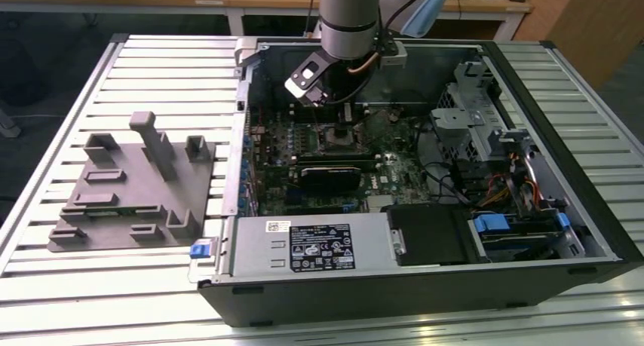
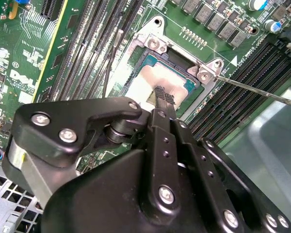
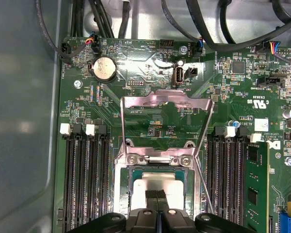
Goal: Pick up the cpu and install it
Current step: 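Place the cpu into insertion slot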
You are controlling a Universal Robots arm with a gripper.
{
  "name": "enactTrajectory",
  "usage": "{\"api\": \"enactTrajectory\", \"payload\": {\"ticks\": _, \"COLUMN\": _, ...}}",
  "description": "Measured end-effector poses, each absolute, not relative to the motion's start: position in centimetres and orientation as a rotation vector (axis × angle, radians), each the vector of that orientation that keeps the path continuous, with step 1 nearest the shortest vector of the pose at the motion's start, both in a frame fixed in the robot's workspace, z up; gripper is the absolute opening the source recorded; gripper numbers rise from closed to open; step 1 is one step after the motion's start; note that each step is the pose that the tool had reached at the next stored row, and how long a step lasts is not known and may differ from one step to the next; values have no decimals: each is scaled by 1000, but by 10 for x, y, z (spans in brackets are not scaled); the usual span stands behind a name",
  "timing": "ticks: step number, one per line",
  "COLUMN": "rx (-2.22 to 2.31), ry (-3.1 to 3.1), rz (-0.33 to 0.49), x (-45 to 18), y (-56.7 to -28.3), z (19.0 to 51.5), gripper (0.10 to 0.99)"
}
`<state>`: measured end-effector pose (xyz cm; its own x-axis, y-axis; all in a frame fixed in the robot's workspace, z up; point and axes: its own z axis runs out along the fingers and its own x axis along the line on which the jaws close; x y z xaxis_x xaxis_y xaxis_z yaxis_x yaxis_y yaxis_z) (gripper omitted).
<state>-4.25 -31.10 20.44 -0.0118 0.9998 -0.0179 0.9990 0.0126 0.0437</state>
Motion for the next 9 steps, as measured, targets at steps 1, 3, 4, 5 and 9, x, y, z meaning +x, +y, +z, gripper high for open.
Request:
{"api": "enactTrajectory", "payload": {"ticks": 1, "rx": 2185, "ry": 2196, "rz": 28, "x": -42, "y": -311, "z": 204, "gripper": 106}}
{"api": "enactTrajectory", "payload": {"ticks": 3, "rx": 2206, "ry": 2175, "rz": 28, "x": -42, "y": -311, "z": 204, "gripper": 106}}
{"api": "enactTrajectory", "payload": {"ticks": 4, "rx": 2215, "ry": 2165, "rz": 27, "x": -42, "y": -311, "z": 204, "gripper": 106}}
{"api": "enactTrajectory", "payload": {"ticks": 5, "rx": 2223, "ry": 2156, "rz": 28, "x": -42, "y": -311, "z": 204, "gripper": 106}}
{"api": "enactTrajectory", "payload": {"ticks": 9, "rx": 2240, "ry": 2135, "rz": 32, "x": -43, "y": -311, "z": 202, "gripper": 106}}
